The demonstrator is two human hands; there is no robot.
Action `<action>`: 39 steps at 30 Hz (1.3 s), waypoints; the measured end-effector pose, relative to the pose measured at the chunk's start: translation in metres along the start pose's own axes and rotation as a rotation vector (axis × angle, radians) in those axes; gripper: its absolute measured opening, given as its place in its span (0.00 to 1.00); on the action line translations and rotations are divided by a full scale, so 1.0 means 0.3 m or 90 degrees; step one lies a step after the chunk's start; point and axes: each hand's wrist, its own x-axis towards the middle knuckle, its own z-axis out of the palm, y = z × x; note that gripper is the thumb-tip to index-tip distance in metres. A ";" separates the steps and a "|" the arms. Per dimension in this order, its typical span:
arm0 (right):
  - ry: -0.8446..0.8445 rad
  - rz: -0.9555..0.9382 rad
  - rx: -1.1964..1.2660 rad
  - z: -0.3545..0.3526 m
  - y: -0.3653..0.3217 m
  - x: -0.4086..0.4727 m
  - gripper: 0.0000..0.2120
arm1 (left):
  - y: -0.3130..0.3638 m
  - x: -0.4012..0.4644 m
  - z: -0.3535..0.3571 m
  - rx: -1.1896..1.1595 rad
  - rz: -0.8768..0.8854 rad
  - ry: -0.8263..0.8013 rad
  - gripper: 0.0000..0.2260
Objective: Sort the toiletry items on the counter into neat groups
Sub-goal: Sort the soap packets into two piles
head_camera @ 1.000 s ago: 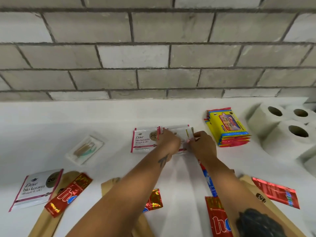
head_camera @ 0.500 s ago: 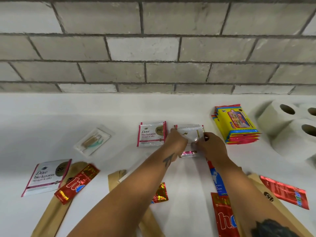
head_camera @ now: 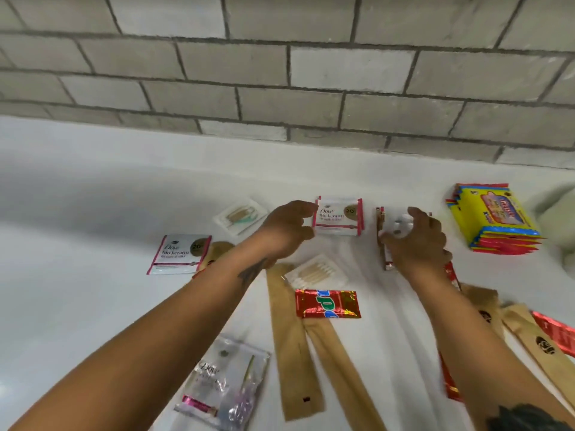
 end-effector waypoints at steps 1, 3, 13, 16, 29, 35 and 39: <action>-0.009 -0.017 0.001 0.009 -0.014 -0.023 0.30 | -0.028 -0.034 -0.028 -0.009 0.006 0.003 0.22; -0.037 -0.052 0.000 0.024 -0.039 -0.074 0.31 | -0.081 -0.105 -0.081 0.024 0.027 -0.002 0.21; -0.144 -0.192 0.042 0.160 -0.145 -0.275 0.30 | -0.325 -0.362 -0.166 0.277 -0.016 -0.210 0.23; -0.158 -0.203 0.042 0.178 -0.162 -0.308 0.29 | -0.361 -0.408 -0.144 0.401 -0.035 -0.247 0.31; -0.446 -0.272 0.207 0.189 -0.216 -0.441 0.11 | -0.356 -0.438 -0.188 0.326 -0.050 -0.176 0.24; -0.669 -0.237 0.315 0.221 -0.241 -0.469 0.26 | -0.316 -0.375 -0.298 0.145 0.001 -0.096 0.11; -0.620 -0.179 0.445 0.238 -0.243 -0.435 0.24 | -0.323 -0.316 -0.352 -0.045 -0.032 0.031 0.10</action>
